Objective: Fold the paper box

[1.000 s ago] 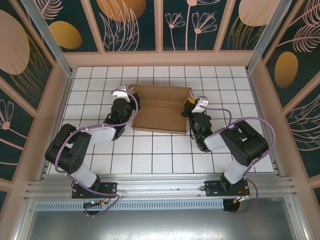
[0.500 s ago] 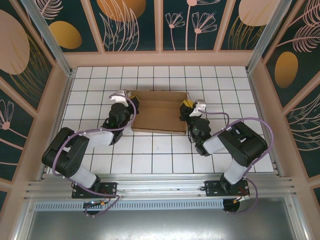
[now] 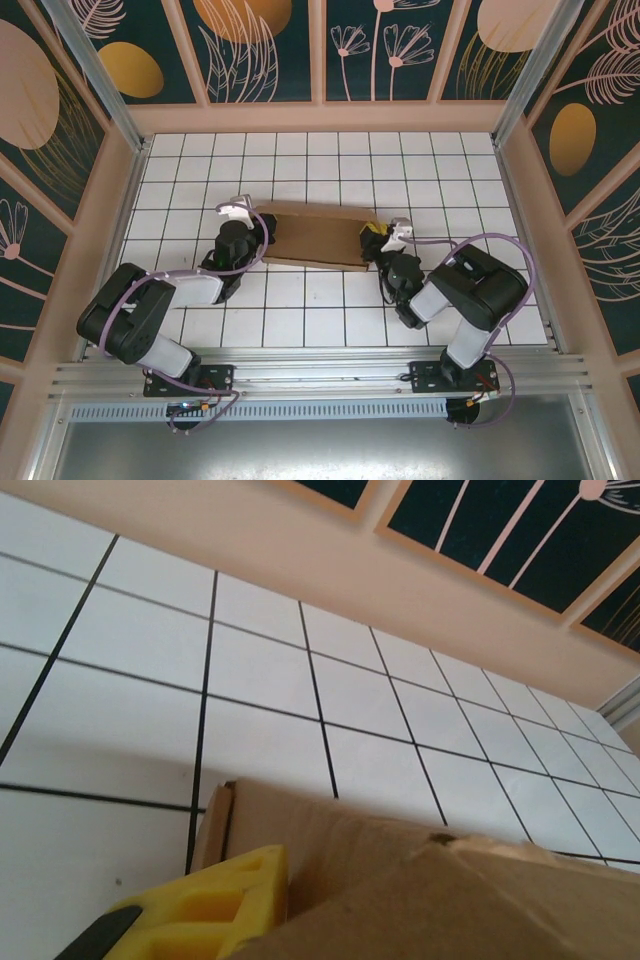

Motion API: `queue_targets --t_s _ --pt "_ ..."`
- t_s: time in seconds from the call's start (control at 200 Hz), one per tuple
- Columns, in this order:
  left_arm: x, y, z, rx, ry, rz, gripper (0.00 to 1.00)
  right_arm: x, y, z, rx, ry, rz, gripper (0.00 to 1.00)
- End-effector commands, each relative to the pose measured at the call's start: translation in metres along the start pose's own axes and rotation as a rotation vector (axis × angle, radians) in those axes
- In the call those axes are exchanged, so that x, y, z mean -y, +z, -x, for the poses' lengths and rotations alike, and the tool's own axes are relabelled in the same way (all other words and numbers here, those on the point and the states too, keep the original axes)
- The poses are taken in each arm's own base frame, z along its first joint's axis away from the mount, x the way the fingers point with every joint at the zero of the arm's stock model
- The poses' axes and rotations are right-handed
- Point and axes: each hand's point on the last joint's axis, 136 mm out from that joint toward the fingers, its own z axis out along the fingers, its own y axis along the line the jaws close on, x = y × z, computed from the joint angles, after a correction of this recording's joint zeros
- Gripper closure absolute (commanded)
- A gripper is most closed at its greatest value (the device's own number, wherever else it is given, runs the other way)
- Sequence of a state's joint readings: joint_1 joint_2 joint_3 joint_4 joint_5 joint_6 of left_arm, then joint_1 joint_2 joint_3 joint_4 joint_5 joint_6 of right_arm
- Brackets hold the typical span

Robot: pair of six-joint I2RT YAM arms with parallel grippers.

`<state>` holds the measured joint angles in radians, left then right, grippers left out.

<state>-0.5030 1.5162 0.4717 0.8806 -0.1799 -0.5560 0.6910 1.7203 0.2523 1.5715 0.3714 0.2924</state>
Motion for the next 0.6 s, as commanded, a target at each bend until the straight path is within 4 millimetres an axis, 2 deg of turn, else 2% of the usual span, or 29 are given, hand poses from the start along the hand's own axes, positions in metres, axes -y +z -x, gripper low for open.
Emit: queue_targets --t_s 0.0,0.165,0.28,0.405,0.591 --pt "0.003 -0.007 -0.006 -0.009 -0.039 -0.025 0.74 -0.008 -0.006 0.006 0.039 0.050 0.039 0.79" --pt "-0.005 -0.010 -0.014 -0.024 -0.035 -0.003 0.74 -0.011 -0.008 -0.001 0.014 0.040 0.065 0.78" --pt "-0.009 -0.010 -0.015 -0.029 -0.028 0.019 0.74 -0.012 -0.011 -0.001 0.011 0.018 0.075 0.73" --pt "-0.014 -0.010 -0.015 -0.030 -0.013 0.045 0.75 -0.016 -0.018 0.000 0.000 -0.004 0.113 0.66" --pt "-0.017 -0.008 -0.016 -0.039 0.007 0.073 0.76 -0.032 -0.033 0.003 -0.025 -0.033 0.232 0.48"
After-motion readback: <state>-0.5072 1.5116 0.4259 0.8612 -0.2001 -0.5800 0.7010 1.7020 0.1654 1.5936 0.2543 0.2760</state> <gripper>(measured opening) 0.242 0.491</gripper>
